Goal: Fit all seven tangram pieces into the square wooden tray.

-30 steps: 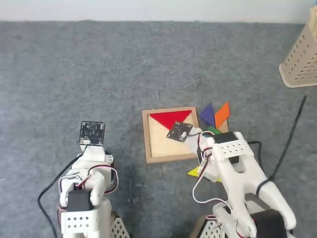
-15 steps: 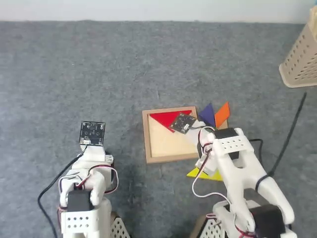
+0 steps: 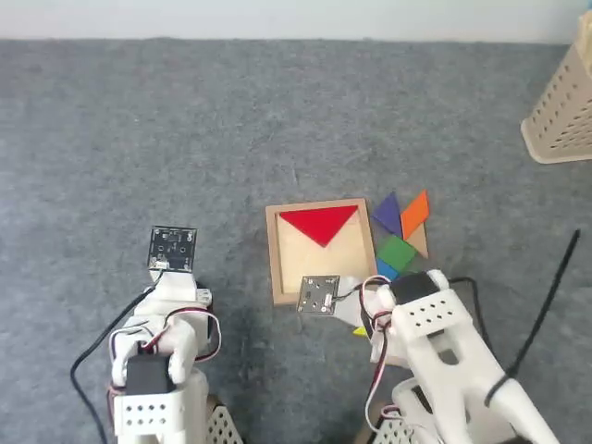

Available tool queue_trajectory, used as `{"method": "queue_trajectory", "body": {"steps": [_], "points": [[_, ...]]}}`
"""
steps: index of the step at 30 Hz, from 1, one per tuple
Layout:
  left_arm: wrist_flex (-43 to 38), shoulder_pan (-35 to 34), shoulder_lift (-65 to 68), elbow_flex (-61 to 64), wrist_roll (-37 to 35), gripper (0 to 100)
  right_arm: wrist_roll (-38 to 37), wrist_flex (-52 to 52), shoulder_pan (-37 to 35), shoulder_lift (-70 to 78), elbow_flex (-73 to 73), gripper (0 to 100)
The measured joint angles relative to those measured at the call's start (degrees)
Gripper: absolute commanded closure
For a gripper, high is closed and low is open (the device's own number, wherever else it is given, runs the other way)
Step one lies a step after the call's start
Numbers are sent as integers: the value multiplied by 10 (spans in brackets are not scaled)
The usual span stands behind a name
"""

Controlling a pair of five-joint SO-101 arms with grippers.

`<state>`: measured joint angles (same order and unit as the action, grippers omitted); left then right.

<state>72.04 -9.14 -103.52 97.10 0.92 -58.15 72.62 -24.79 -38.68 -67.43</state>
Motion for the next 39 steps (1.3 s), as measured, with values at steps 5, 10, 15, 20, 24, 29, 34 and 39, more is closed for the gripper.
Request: {"method": "queue_trajectory", "body": {"steps": [5, 10, 15, 20, 24, 29, 34, 39], "points": [[0, 0, 0, 0, 0, 983, -8, -23, 23, -3, 0, 688], [0, 0, 0, 0, 0, 983, -47, -28, 76, -3, 0, 688], [0, -1, 0, 0, 0, 983, -53, -28, 76, -3, 0, 688], [0, 0, 0, 0, 0, 983, -53, -39, 72, 25, -1, 688], [0, 0, 0, 0, 0, 983, -53, -80, 76, 98, 4, 688], [0, 0, 0, 0, 0, 983, -40, -94, 78, 159, 39, 691], [0, 0, 0, 0, 0, 983, 3, -118, 78, 188, 52, 763], [0, -1, 0, 0, 0, 983, 55, -127, 78, 192, 65, 836]]}}
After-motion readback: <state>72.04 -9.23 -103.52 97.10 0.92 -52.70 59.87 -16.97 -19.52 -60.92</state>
